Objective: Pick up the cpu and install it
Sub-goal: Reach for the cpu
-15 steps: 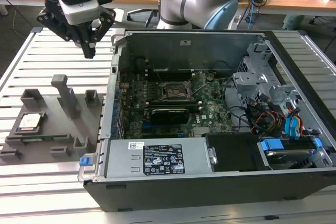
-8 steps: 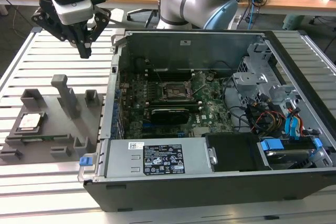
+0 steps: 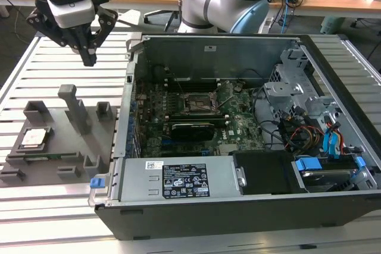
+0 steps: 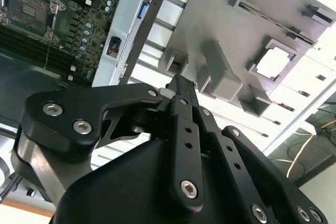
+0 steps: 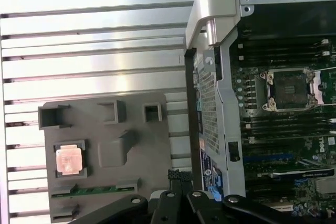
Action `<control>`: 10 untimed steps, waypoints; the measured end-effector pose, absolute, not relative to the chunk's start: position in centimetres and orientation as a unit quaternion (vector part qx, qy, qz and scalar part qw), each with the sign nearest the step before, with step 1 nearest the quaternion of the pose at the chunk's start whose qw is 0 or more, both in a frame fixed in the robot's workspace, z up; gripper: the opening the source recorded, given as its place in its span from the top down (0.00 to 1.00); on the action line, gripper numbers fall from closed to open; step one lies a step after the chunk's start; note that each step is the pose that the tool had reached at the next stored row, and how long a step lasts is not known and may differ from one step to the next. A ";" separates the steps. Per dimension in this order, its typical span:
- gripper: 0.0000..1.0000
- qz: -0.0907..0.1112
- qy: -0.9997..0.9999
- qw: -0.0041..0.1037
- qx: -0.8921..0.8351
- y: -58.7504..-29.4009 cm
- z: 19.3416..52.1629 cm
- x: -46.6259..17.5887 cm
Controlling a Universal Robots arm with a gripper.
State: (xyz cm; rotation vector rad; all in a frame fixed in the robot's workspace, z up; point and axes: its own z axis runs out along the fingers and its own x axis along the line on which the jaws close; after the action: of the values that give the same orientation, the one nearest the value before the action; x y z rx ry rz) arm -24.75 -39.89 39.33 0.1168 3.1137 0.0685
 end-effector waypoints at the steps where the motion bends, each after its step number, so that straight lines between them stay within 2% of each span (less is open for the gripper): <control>1: 0.89 0.022 0.999 0.012 0.037 -39.9 39.3 -24.9; 10: 0.89 0.022 0.999 0.013 0.038 -39.9 39.3 -25.7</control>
State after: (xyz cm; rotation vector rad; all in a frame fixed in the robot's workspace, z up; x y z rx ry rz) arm -25.70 -39.89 39.31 0.1170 3.1136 0.0687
